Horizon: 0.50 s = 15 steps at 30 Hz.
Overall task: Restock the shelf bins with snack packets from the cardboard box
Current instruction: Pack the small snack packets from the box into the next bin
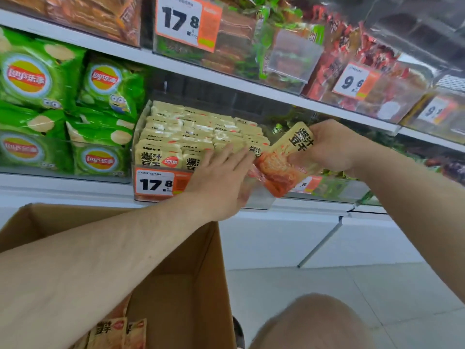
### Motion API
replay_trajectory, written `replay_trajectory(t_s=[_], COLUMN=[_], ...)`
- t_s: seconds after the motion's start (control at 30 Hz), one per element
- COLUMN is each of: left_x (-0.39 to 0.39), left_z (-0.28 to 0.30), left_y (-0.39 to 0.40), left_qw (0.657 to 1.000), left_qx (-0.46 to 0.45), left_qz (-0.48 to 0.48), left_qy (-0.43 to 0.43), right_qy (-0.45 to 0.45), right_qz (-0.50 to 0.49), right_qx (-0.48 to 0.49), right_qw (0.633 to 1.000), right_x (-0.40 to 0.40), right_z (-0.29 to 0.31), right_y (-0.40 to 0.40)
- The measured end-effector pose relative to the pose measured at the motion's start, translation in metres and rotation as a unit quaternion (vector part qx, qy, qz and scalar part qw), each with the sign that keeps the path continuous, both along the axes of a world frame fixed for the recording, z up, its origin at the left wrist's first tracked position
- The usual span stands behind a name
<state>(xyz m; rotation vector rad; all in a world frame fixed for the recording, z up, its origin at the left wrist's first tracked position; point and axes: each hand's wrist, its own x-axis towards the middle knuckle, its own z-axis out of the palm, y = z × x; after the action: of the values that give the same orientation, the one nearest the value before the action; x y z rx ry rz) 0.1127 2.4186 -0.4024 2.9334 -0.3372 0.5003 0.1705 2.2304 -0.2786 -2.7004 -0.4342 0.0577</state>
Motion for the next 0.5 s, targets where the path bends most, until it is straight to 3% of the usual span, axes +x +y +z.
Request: replay_trajectory(t_s=[0.13, 0.37, 0.5], left_x=[0.018, 0.029, 0.032], left_z=[-0.006, -0.024, -0.031], left_y=[0.008, 0.015, 0.016], left_qw=[0.998, 0.999, 0.998], left_qx=[0.060, 0.013, -0.002], left_qz=[0.027, 0.035, 0.037], left_qy=[0.016, -0.030, -0.053], right_qy=[-0.078, -0.097, -0.099], right_qz=[-0.027, -0.032, -0.014], right_qx=[-0.102, -0.271, -0.299], right_qw=[0.991, 0.957, 0.949], right_x=[0.020, 0.067, 0.085], right_z=[0.017, 0.004, -0.020], right_y=[0.007, 0.049, 0.068])
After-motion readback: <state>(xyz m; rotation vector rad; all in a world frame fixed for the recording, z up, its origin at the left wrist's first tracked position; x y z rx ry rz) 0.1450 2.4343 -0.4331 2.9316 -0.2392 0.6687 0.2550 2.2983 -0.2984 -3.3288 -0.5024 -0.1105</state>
